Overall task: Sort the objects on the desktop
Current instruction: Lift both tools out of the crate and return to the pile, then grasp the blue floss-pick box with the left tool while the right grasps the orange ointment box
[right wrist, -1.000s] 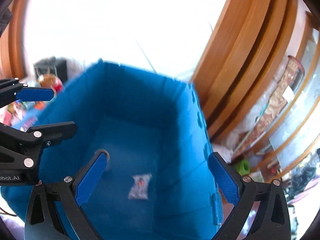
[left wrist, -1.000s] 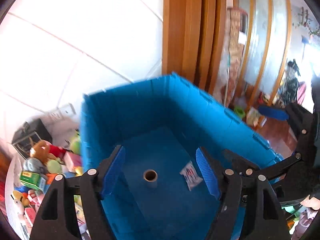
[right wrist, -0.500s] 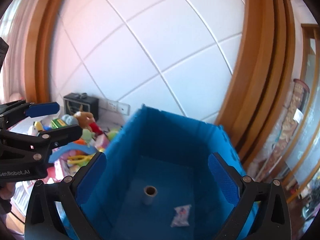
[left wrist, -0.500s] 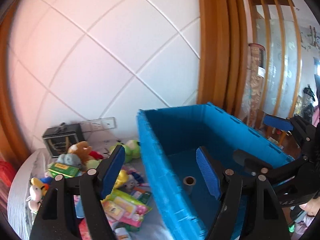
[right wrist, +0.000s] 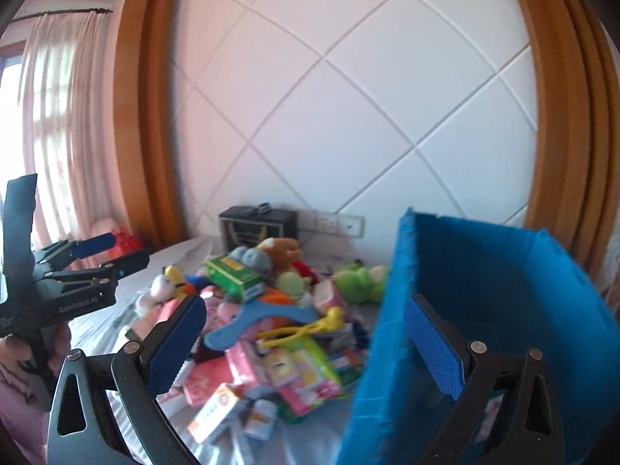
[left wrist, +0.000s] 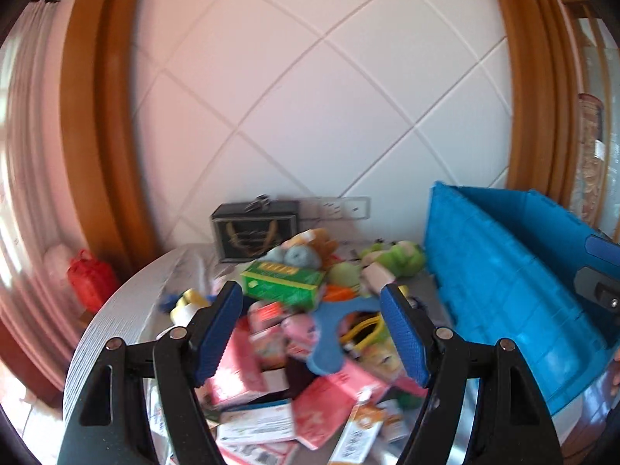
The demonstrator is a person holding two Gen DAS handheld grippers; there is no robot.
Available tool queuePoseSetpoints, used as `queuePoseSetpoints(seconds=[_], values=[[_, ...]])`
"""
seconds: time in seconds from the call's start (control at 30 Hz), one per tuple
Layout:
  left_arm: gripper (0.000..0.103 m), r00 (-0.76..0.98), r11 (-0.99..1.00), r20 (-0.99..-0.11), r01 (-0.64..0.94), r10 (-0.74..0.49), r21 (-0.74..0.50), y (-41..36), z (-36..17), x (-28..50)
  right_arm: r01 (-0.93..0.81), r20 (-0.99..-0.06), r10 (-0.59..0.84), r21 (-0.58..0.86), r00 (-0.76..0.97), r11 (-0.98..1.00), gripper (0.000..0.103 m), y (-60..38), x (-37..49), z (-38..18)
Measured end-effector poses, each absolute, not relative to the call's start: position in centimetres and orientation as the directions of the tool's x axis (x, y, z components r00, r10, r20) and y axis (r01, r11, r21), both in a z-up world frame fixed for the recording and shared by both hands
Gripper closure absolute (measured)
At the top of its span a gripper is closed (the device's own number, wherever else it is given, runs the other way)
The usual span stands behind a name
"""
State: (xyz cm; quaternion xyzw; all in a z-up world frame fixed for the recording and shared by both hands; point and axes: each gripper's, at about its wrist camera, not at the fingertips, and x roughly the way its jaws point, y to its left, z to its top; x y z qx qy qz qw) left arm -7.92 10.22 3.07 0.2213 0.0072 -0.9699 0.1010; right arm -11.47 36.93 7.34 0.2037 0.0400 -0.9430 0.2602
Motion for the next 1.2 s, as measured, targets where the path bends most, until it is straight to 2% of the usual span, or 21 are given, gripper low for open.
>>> queuePoseSetpoints(seconds=[0.1,0.33,0.57,0.77,1.2], values=[[0.03,-0.854,-0.971,-0.471,0.236,-0.22,0.025,6.6,0.1,-6.8,0.528,-0.436,-0.499,0.064,-0.749,-0.847,0.0,34.4,-11.6,4.9],[0.03,-0.733,-0.932,-0.617,0.362,-0.285,0.001,-0.5,-8.0,-4.4,0.523,-0.577,-0.489,0.12,-0.655,-0.844,0.0,30.0,-12.1,-2.1],[0.03,-0.535,-0.858,-0.769,0.512,-0.35,0.034,-5.3,-16.9,-2.0,0.483,-0.728,-0.434,0.161,-0.531,-0.861,0.0,28.0,-13.5,-9.8],[0.03,-0.46,-0.81,-0.84,0.585,-0.289,-0.042,-7.4,-21.8,-1.6,0.427,-0.8,-0.364,0.152,-0.476,-0.891,0.0,27.7,-14.1,-13.4],[0.03,-0.33,-0.769,-0.924,0.636,-0.195,-0.065,-8.9,-27.5,-4.8,0.349,-0.873,-0.252,0.102,-0.418,-0.931,0.0,26.6,-14.2,-16.8]])
